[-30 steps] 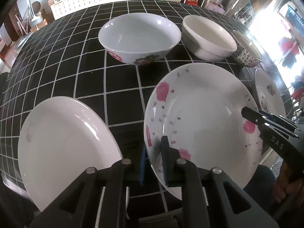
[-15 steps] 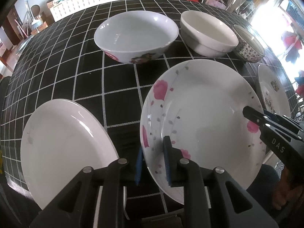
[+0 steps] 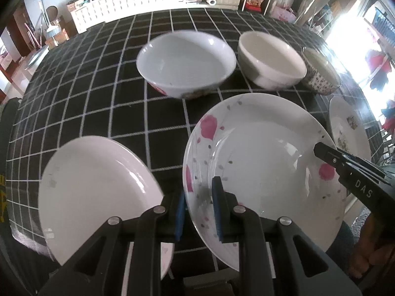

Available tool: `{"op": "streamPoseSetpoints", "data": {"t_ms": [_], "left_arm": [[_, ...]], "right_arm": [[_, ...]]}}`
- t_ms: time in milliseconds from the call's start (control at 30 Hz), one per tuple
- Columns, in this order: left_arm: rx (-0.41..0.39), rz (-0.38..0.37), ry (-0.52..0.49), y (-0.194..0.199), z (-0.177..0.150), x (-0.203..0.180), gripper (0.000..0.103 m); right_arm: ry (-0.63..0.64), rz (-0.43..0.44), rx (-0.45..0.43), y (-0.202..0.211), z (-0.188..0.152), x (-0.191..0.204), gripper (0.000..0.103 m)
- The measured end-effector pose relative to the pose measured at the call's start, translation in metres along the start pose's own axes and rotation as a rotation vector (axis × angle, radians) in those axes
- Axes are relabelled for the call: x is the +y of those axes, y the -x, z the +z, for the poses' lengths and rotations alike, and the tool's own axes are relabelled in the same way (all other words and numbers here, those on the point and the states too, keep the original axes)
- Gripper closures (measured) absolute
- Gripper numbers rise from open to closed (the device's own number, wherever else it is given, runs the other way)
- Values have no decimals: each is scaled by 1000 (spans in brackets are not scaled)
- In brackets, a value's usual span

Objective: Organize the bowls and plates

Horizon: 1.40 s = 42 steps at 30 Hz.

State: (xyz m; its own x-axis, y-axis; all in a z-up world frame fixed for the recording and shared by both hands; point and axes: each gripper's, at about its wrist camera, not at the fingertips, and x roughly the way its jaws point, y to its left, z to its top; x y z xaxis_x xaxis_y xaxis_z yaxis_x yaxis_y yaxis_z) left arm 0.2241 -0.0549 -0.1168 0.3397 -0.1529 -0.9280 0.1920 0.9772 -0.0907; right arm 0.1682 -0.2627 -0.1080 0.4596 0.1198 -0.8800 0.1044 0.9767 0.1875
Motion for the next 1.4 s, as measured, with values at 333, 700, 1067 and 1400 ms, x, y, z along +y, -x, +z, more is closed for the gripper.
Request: {"op": "streamPoseSetpoints", "data": {"t_ms": [333,700,1067,1400], "left_arm": [[-57,47,97,42,-9,51,87],[-81,127,220,61,-28,126,87],[-28,150,286,39,-51,162,87],[-25,144,314,32,-51,175,87]], "right_arm": [[81,51,-54,26,8,53,76],[190,119,1,-1,3,128,76],[287,92,51,-29,-12,173,76],[329,70,56,-38,-14,190,76]]}}
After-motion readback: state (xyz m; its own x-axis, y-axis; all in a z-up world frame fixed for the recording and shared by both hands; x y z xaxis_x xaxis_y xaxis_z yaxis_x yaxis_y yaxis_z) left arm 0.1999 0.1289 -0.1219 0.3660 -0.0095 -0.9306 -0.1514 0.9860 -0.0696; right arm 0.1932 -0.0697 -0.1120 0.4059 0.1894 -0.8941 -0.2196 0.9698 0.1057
